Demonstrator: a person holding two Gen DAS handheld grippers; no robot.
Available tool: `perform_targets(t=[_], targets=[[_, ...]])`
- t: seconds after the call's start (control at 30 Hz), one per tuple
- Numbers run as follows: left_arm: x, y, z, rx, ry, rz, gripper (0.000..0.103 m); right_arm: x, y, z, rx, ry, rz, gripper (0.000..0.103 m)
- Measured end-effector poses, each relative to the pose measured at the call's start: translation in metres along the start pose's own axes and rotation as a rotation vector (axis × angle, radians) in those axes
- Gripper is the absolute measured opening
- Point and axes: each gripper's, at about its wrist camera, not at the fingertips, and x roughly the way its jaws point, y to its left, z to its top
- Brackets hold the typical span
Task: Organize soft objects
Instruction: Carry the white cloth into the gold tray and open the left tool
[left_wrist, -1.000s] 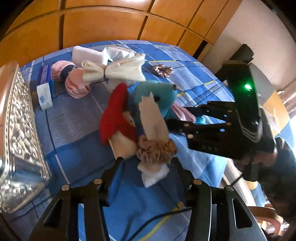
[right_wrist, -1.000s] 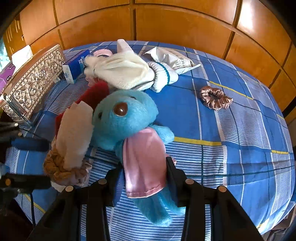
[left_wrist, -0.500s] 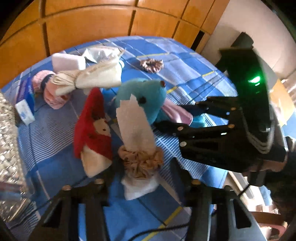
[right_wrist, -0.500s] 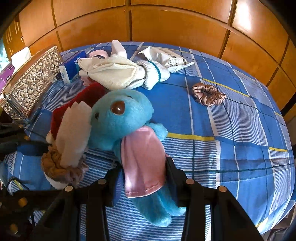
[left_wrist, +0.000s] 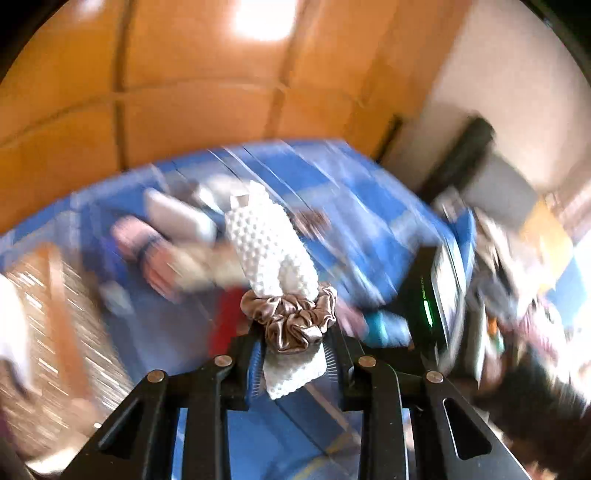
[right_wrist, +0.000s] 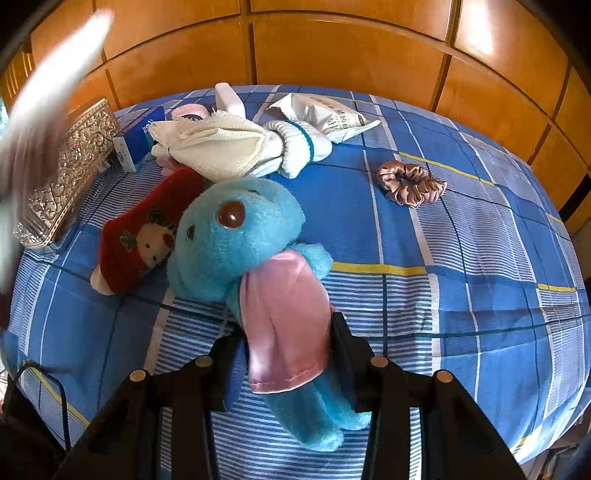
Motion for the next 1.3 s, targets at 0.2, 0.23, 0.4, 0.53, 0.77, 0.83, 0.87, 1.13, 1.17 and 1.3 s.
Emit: perform_targets(t=[0.2,0.23,0.4,0.53,0.77,0.83,0.87,1.13,1.17,1.3], targets=[[-0.048,0.087,0.062,-0.166,-0.112,0.233,0.030,0.001,0.002,0.000,0.018,0.010,-0.011,0.042],[-0.058,0.108,0.068,-0.207,-0.121,0.284,0.030,0.001,0.002,0.000,0.026,0.012,-0.010,0.042],[-0.115,0.189,0.061,-0.383,-0.176,0.453,0.030,0.002,0.002,0.002,0.037,0.016,-0.022,0.042],[-0.165,0.215,0.024,-0.428,-0.225,0.530,0.031,0.003,0.003,0.002,0.024,0.016,-0.033,0.043],[-0.214,0.227,-0.101,-0.528,-0.230,0.644,0.032,0.000,0.006,-0.002,0.032,0.006,-0.051,0.043],[-0.218,0.230,-0.130,-0.582,-0.220,0.651,0.032,-0.001,0.009,-0.002,0.028,0.012,-0.067,0.043],[-0.219,0.232,-0.151,-0.618,-0.213,0.651,0.032,-0.001,0.009,-0.001,0.026,0.015,-0.072,0.043],[-0.178,0.216,-0.229,-0.707,-0.110,0.600,0.041,-0.001,0.013,0.002,0.039,0.049,-0.110,0.042],[-0.171,0.216,-0.233,-0.706,-0.096,0.595,0.045,-0.001,0.014,0.002,0.040,0.049,-0.114,0.041],[-0.163,0.215,-0.233,-0.723,-0.091,0.589,0.062,-0.004,0.016,0.001,0.054,0.047,-0.130,0.036]])
